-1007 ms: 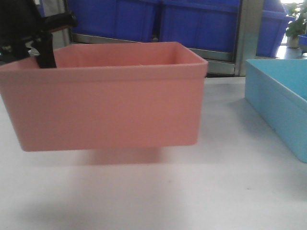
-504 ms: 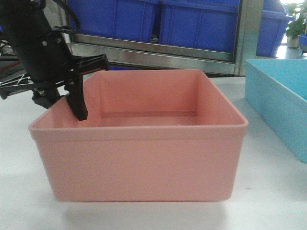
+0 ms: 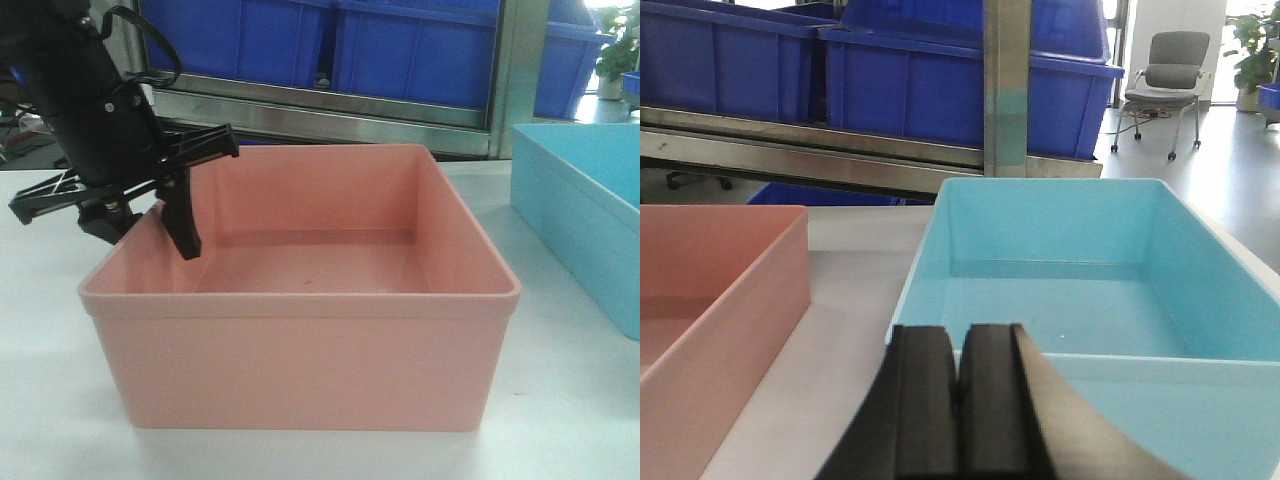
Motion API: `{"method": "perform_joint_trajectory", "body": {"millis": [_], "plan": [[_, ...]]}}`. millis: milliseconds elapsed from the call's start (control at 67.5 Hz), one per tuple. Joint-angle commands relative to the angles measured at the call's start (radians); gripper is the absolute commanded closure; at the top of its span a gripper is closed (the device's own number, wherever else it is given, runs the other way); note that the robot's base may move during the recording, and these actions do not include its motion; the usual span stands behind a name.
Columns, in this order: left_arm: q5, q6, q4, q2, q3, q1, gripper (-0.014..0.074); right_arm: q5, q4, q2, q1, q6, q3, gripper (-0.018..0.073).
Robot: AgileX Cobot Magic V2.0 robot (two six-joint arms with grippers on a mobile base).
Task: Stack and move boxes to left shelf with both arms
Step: 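Lift the pink bin with the left gripper and place it centrally, then lower the right gripper onto the light-blue bin's rim and grasp it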
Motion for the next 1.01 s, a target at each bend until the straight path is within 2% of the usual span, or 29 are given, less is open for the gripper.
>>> {"method": "perform_joint_trajectory", "body": {"millis": [0,44,118,207,326,489,696,992], "plan": [[-0.01,0.01,-0.04,-0.042,-0.027,-0.008,0.0258,-0.095,-0.006,-0.019,-0.003,-0.006,-0.024,0.0492],[-0.006,0.014,-0.043,-0.044,-0.027,-0.008,0.0184,-0.095,-0.006,-0.019,-0.003,-0.006,-0.024,0.0492],[-0.001,0.014,-0.043,-0.057,-0.027,-0.008,0.0123,-0.095,-0.006,-0.019,-0.003,-0.006,-0.024,0.0492],[0.002,0.03,-0.038,-0.09,-0.027,-0.008,0.0115,-0.095,-0.006,-0.019,-0.003,-0.006,-0.024,0.0492],[0.041,0.123,-0.028,-0.157,-0.027,-0.008,0.0123,-0.095,-0.006,-0.019,-0.003,-0.006,-0.024,0.0492],[0.093,0.153,0.115,-0.288,-0.027,-0.008,0.0225,-0.095,-0.006,-0.019,-0.003,-0.006,-0.024,0.0492],[0.064,0.155,0.259,-0.558,0.073,-0.008,0.0367,-0.109,-0.006,-0.019,-0.003,-0.006,-0.024,0.0492],[-0.1,0.155,0.339,-0.983,0.343,-0.008,0.0541,-0.113,0.001,-0.019,-0.003,-0.006,-0.028,0.0492]]}}
